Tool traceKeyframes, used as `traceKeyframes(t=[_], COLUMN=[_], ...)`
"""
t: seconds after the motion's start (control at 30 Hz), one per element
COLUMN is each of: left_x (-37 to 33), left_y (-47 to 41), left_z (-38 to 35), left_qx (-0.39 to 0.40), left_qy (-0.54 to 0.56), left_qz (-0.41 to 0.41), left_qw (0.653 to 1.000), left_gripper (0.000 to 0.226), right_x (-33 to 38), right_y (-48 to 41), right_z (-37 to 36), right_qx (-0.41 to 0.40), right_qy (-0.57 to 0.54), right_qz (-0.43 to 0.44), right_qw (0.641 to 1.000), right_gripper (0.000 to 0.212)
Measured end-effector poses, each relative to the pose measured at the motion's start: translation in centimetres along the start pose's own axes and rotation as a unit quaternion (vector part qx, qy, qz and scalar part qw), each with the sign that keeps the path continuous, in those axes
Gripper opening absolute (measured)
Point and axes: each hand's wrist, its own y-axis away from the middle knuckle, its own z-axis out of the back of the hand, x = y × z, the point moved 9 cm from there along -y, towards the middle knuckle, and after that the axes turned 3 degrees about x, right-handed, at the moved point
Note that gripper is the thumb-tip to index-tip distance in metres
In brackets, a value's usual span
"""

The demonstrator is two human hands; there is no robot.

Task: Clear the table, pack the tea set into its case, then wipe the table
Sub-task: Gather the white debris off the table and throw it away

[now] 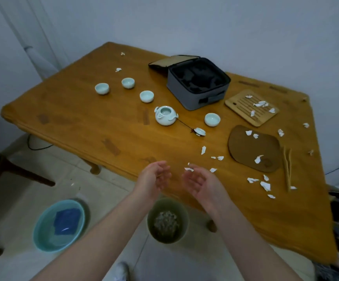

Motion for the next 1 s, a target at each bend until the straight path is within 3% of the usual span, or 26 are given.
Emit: traceKeyframes(t=[0.17,0.3,0.37,0.47,0.5,0.57,0.7,0.83,1.0], left_x=[0.8,0.8,0.5,-0.2,-0.2,0.2,1.5,1.6,1.4], left_y=[-2.2,-4.0,-4.7,-5.4,-5.8,-6.9,-9.1,-9.7,-10.6], left_z=[-4.3,-6.8,-8.3,-10.4,-10.7,-10.9,-11.8,-12.4,-13.6], left_qx=[0.050,0.090,0.120,0.130,0.125,0.122,0.119,0.104,0.102], left_qy=[-0.173,-0.361,-0.465,-0.652,-0.687,-0.725,-0.747,-0.731,-0.679], left_qz=[-0.004,-0.103,-0.168,-0.267,-0.277,-0.262,-0.218,-0.224,-0.238], left_qw=[0.984,0.922,0.861,0.698,0.661,0.625,0.617,0.636,0.687], left_gripper=[0.020,0.017,0.024,0.038,0.041,0.043,0.036,0.031,0.035], right_x=[2.8,3.6,4.0,4.6,4.7,5.1,6.7,8.5,10.4], right_y=[0.0,-0.3,-0.6,-0.9,-1.0,-1.3,-2.7,-4.6,-6.7], right_z=[2.6,4.7,5.9,7.5,8.0,8.9,10.7,11.9,12.0], right_qx=[-0.050,-0.089,-0.110,-0.142,-0.150,-0.168,-0.190,-0.152,-0.083], right_qy=[-0.035,-0.052,-0.054,-0.066,-0.068,-0.050,0.112,0.267,0.407], right_qz=[0.016,0.025,0.029,0.043,0.048,0.058,0.073,0.090,0.112], right_qw=[0.998,0.994,0.992,0.987,0.985,0.983,0.973,0.947,0.903], right_gripper=[0.019,0.019,0.019,0.018,0.018,0.018,0.015,0.019,0.024])
